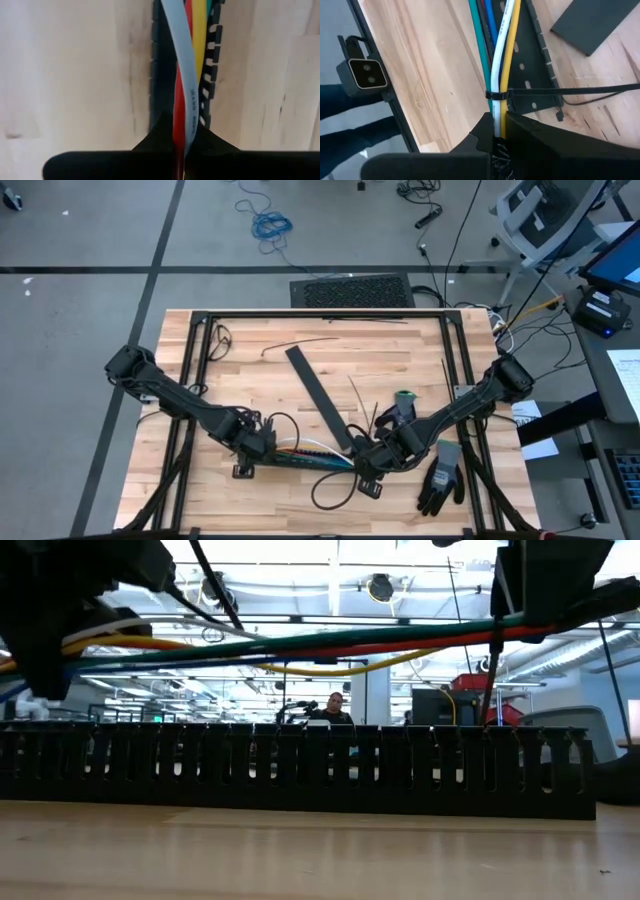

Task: Ziptie cables
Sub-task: Put the zip-tied cables in the black cable duct

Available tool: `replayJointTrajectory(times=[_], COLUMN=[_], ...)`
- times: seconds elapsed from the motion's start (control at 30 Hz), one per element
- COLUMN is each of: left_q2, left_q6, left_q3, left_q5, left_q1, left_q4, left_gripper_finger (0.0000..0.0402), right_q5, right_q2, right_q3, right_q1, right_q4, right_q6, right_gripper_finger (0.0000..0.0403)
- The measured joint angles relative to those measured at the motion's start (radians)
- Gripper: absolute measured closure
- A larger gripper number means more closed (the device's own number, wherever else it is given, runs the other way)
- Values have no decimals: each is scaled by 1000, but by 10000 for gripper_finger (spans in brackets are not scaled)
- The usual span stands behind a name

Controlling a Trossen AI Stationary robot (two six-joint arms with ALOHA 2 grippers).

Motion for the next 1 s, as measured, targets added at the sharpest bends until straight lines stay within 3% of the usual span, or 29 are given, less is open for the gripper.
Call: replayJointTrajectory(times=[0.53, 1.0], left_q2=[143, 145], left_q6=[53, 52], left_q3=[-1, -2], left_q5=[38, 52], left_q1=[-15, -10], left_q4=[99, 134], left_gripper_finger=[393, 393], right_q5=[-3, -42], right_q2=[0, -1], right_q3=[-7, -182], right_q1=[-12, -50], right_q4=[-35, 106], right_q6=[10, 23], right_gripper_finger=[391, 391])
